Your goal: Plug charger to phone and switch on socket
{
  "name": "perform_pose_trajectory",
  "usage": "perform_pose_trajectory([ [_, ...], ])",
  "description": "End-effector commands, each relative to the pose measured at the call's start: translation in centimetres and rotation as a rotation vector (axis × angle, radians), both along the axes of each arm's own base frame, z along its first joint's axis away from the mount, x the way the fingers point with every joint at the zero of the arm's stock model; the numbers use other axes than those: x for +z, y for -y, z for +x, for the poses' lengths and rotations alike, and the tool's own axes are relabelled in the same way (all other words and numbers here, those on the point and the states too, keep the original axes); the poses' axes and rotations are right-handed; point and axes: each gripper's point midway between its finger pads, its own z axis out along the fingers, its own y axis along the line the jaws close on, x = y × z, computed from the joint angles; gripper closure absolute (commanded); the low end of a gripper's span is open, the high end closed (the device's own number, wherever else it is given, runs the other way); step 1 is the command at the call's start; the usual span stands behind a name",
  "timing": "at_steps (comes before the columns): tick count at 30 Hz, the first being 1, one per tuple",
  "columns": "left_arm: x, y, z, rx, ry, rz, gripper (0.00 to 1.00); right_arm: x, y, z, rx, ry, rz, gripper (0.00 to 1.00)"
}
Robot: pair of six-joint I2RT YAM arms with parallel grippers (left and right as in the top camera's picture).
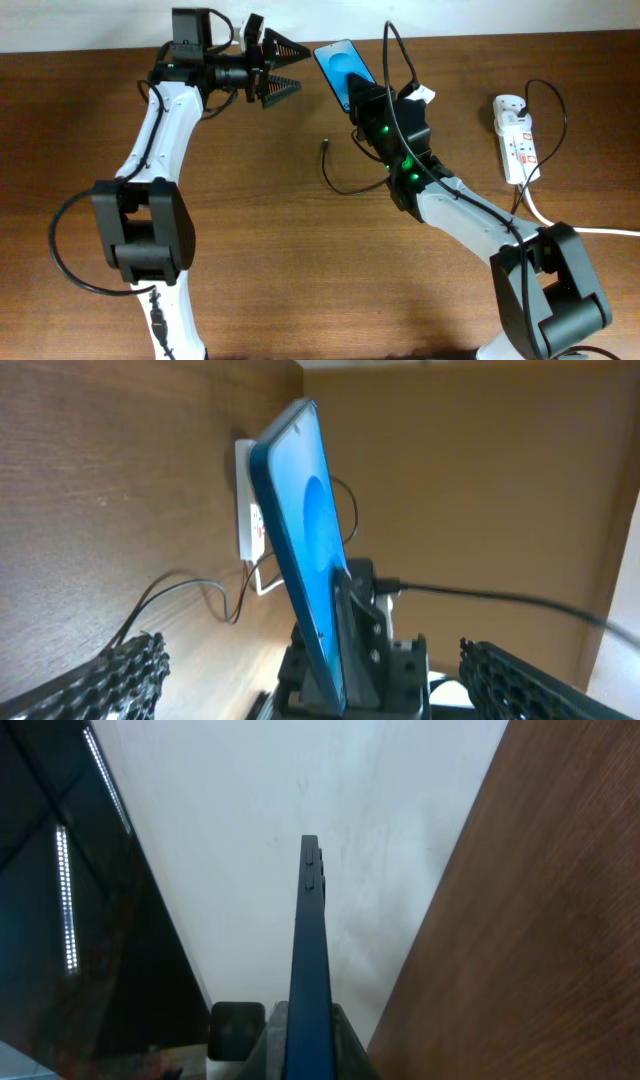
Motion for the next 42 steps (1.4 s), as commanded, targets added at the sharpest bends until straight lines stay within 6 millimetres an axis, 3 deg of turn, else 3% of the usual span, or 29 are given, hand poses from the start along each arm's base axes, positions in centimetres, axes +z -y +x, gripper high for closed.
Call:
perform_pose_trajectory([
  [1, 0.6, 0.6, 1.5, 0.093, -0.090, 0.005, 0.00, 3.3, -1.7, -0.1, 0.013, 0.077, 0.034, 0.96],
  [5, 2.4, 2.8, 1.9, 0.086, -0.058, -0.041, 0.12, 4.1, -2.3, -0.3, 0.023, 0.093, 0.042, 0.96],
  [7, 2.5, 3.7, 1.6, 0.072, -0.066, -0.044, 0.31, 4.5, -2.4, -0.2, 0.024, 0.101, 0.046, 0.96],
  [9, 2.5, 4.4, 1.2, 0.058, -0.067, -0.044, 0.41, 4.8, -2.6, -0.2, 0.026, 0.106, 0.049, 0.96],
  [15, 2.4, 7.2, -0.2, 0.004, -0.072, -0.041, 0.50, 5.2, -2.8, -0.2, 0.030, 0.114, 0.053, 0.96],
  [23, 2.2, 7.1, 0.2, 0.030, -0.072, -0.028, 0.71, 5.2, -2.8, -0.2, 0.030, 0.113, 0.053, 0.96],
  [29, 1.5, 6.6, 1.5, 0.129, -0.136, -0.008, 0.76, 5.2, -2.8, -0.2, 0.030, 0.113, 0.053, 0.96],
  [36, 1.5, 6.5, 1.7, 0.141, -0.141, -0.005, 0.82, 5.2, -2.4, -0.1, 0.011, 0.113, 0.057, 0.96],
  [42, 1.5, 6.5, 1.7, 0.142, -0.140, -0.005, 1.00, 5.3, -2.4, 0.0, 0.009, 0.108, 0.082, 0.96],
])
